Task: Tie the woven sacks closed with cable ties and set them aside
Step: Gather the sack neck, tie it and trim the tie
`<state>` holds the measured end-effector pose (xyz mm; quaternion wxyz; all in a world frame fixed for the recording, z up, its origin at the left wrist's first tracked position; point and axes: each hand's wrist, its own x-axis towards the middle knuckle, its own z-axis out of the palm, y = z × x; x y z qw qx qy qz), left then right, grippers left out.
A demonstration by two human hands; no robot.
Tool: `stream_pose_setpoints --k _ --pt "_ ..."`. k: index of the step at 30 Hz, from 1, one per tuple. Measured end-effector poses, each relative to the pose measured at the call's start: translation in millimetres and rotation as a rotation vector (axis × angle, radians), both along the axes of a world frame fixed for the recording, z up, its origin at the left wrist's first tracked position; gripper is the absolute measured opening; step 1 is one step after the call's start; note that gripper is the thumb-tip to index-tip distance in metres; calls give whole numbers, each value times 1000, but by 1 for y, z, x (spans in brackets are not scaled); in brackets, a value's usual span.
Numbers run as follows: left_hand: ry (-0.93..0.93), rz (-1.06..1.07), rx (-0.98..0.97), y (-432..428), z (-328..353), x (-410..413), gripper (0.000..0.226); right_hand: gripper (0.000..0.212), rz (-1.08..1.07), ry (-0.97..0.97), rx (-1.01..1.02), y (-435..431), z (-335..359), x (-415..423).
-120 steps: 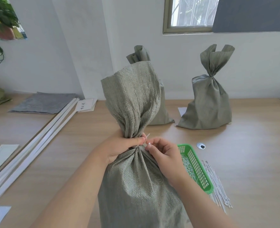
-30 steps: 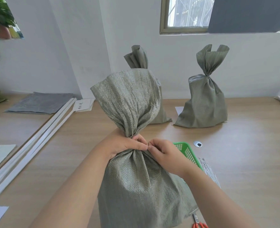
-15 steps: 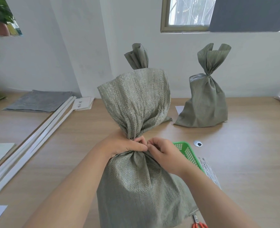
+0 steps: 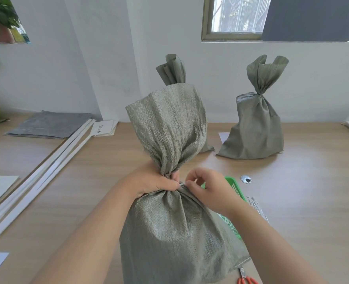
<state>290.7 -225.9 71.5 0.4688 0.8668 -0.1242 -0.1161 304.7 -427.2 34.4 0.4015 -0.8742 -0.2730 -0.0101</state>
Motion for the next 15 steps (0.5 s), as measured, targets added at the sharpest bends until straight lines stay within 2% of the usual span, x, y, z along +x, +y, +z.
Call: stream_pose_setpoints --k 3,6,12,15 --pt "-8 18 -17 -1 2 -3 19 5 57 -163 -19 8 -2 -3" --pt "18 108 -64 3 1 -7 31 8 33 -211 30 10 -3 -4" --pt "-48 110 186 1 10 -11 8 17 -64 -222 41 9 -3 -8" --pt "-73 126 224 0 11 -13 4 16 -125 -168 38 0 0 -8"
